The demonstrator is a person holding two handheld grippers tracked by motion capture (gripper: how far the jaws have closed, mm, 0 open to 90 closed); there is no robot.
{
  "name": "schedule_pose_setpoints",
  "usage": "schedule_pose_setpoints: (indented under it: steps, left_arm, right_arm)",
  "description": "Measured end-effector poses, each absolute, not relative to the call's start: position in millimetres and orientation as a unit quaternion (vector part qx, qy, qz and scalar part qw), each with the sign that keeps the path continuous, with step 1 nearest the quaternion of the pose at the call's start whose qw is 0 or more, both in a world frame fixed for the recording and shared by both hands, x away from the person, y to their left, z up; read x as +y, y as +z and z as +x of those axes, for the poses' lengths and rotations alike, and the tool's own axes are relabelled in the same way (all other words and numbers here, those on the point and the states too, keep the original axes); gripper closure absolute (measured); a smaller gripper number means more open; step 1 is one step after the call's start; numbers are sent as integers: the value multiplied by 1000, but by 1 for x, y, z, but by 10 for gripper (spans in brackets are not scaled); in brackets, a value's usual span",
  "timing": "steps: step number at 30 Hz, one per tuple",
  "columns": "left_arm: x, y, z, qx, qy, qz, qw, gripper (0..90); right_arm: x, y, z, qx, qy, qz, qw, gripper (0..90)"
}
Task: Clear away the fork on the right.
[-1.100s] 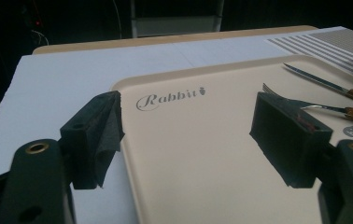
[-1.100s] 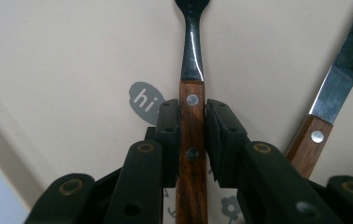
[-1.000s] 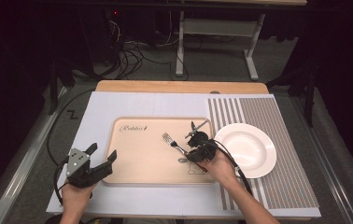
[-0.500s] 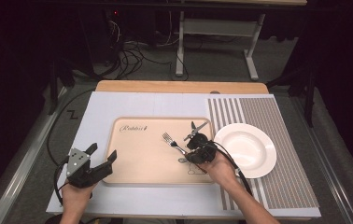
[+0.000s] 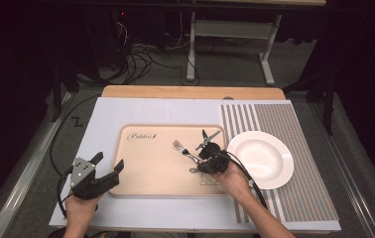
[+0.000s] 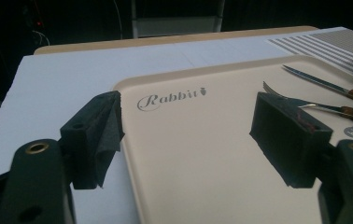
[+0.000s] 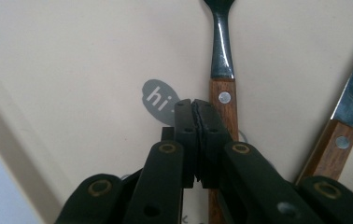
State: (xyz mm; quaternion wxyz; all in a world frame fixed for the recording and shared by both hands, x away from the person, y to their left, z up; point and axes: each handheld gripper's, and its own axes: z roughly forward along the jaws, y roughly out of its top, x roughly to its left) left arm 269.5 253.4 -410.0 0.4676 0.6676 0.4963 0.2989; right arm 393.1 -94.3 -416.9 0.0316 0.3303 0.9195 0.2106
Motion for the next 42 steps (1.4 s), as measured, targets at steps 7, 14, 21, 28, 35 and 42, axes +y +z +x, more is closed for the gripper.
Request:
schedule_pose_setpoints:
  steps: [7, 14, 21, 28, 35, 42]
  left_arm:
    - [253, -410, 270, 496, 298, 668, 467, 255]
    - [253, -410, 270, 496, 298, 669, 467, 256]
    - [253, -410, 270, 496, 298, 669, 467, 256]
    - [253, -410, 270, 496, 298, 669, 467, 256]
    - [253, -410, 270, 496, 299, 668, 467, 256]
    - [253, -410, 270, 497, 299, 668, 467, 256]
  right_arm:
    - [-97, -417, 398, 914, 212, 345, 36, 900]
    - [-101, -418, 403, 911, 215, 350, 43, 900]
    - [-103, -418, 407, 907, 215, 359, 51, 900]
    - [-106, -418, 410, 903, 216, 368, 53, 900]
    - [-107, -419, 412, 901, 219, 371, 55, 883]
    - [-109, -413, 407, 897, 238, 368, 51, 744]
